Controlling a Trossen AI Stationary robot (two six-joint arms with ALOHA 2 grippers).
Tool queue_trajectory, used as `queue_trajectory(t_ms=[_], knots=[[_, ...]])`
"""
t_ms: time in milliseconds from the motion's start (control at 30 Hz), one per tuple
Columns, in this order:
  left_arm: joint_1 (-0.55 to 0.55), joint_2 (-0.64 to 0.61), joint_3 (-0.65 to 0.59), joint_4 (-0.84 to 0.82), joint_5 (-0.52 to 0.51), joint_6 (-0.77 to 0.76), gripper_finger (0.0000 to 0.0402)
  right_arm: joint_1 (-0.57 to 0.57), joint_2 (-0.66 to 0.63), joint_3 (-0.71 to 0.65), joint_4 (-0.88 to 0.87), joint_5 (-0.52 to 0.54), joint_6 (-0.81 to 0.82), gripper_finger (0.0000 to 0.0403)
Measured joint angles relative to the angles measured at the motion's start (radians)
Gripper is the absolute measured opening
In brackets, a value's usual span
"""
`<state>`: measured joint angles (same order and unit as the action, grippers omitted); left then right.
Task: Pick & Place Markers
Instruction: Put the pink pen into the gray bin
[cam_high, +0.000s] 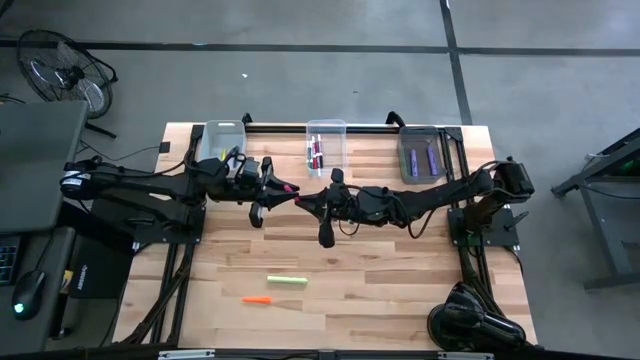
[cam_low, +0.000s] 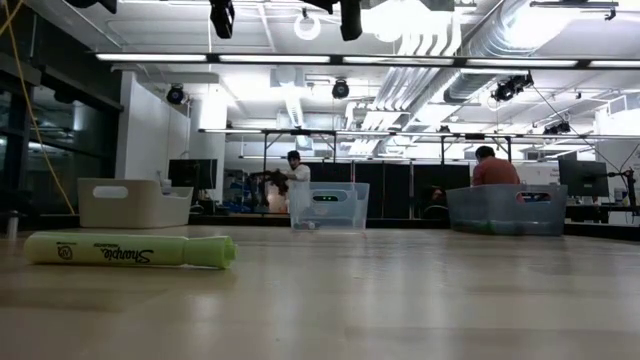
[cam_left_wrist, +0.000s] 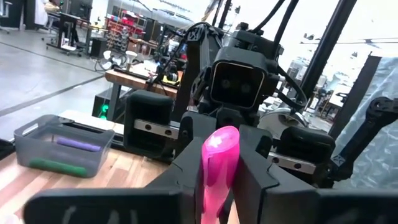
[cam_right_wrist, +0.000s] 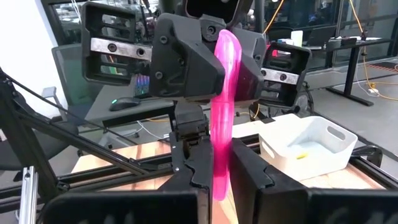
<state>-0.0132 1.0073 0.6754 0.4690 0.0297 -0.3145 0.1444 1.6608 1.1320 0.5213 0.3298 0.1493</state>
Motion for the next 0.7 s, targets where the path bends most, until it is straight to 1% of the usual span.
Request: queue_trajectory(t_ms=[267,500,700], knots=[[0.0,0.0,0.0,0.0,0.003,-0.001,0.005,0.0,0.0,0.0,0.0,0.0,0.0,0.0024],[0.0,0.0,0.0,0.0,0.01,-0.008,0.005,0.0,0.0,0.0,0.0,-0.009,-0.004,0.0068],[0.0,0.0,0.0,0.0,0.012,-0.007,0.005,0.0,0.0,0.0,-0.001,0.007,-0.004,0.0095]])
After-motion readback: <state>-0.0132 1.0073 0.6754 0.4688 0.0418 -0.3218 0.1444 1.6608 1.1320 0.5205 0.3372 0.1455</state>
